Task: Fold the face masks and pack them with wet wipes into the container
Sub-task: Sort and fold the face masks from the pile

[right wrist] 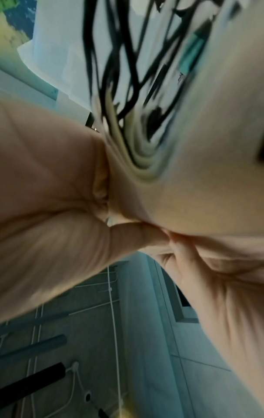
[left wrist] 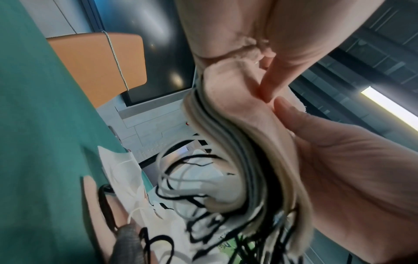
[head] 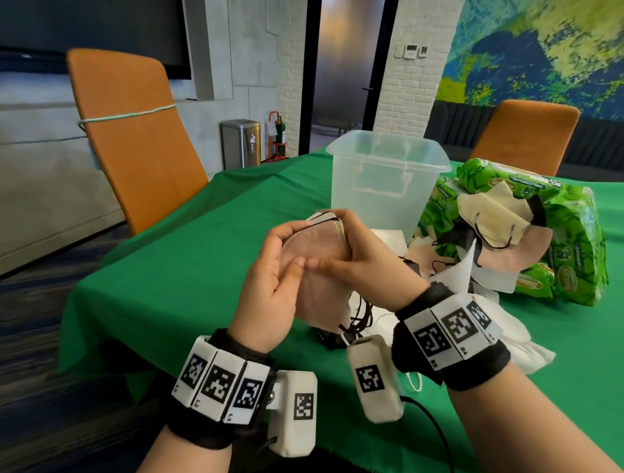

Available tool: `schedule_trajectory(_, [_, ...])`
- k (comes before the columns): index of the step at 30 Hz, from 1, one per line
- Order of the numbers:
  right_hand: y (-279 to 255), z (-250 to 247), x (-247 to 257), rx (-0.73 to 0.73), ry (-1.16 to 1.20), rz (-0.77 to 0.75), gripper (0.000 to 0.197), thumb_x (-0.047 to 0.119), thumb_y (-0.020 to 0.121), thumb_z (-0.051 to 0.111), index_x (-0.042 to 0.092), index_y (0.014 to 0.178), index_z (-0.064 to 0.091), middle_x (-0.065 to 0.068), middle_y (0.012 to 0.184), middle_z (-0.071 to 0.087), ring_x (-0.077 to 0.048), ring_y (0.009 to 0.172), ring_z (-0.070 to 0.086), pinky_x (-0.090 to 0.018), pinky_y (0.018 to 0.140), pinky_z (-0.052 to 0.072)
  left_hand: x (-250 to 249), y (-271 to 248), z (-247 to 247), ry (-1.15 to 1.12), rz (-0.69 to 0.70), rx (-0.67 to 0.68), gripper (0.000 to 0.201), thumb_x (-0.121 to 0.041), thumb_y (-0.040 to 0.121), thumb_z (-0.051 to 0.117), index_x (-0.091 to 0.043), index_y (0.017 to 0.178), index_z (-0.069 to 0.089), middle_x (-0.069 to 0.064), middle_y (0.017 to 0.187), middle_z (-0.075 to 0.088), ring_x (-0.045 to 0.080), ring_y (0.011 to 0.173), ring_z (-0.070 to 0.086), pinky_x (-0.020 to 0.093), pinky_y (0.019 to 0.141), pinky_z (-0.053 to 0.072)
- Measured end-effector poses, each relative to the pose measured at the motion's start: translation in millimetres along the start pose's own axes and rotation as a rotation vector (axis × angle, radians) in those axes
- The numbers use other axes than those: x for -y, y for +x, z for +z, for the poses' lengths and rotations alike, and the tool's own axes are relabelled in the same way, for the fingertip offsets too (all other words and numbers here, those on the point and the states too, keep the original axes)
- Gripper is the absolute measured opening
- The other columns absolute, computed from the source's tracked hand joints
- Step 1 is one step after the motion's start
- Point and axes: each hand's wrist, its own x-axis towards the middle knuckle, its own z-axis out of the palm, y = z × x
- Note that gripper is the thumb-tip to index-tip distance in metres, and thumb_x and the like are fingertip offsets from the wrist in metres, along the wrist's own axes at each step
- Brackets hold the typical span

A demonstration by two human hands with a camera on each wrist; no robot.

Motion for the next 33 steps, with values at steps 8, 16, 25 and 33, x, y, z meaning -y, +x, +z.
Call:
schedule_trajectory(8, [-2, -4, -7, -0.208, 0.102, -0.035, 0.009, 0.012, 0.085, 0.063, 0.020, 0.088, 0.062, -0.004, 0.089, 0.069, -0.017, 0.081, 0.064, -0.040, 0.078, 0.053, 1, 2, -3, -0.232, -0.030, -0.100, 0.047, -0.003, 0.073, 0.060, -0.033, 0.108, 0.053, 0.000, 0.095, 0.063, 0.004, 0.080, 0.063, 0.019, 0.071, 0.051])
schedule_trajectory(16, [-11, -2, -20, -0.144, 0.171, 0.044, 0.029, -0.001, 0.078, 0.069, 0.005, 0.104, 0.058, -0.009, 0.093, 0.067, -0.016, 0.080, 0.066, -0.031, 0.070, 0.055, 2, 4, 2, -0.211, -0.181, -0.176, 0.035, 0.015, 0.076, 0.062, -0.017, 0.069, 0.070, -0.009, 0.063, 0.071, -0.002, 0.063, 0.063, 0.010, 0.064, 0.049])
schedule_trajectory(25, [-37, -8, -33, -0.180, 0.224, 0.154, 0.016, -0.012, 0.067, 0.069, -0.007, 0.081, 0.062, -0.004, 0.065, 0.062, -0.014, 0.058, 0.056, -0.023, 0.059, 0.046, 5, 1, 0, -0.177, -0.224, -0.232, 0.028, 0.010, 0.080, 0.061, -0.018, 0.083, 0.067, -0.019, 0.077, 0.072, -0.006, 0.076, 0.064, 0.011, 0.072, 0.050])
schedule_trajectory(33, [-46, -10, -31, -0.236, 0.254, 0.162, 0.029, -0.018, 0.067, 0.068, 0.010, 0.072, 0.061, 0.004, 0.055, 0.063, -0.012, 0.052, 0.057, -0.024, 0.061, 0.050, 3, 2, -3, -0.092, -0.186, -0.242, 0.031, 0.011, 0.077, 0.065, -0.019, 0.082, 0.065, -0.024, 0.077, 0.070, -0.007, 0.082, 0.064, 0.014, 0.079, 0.050])
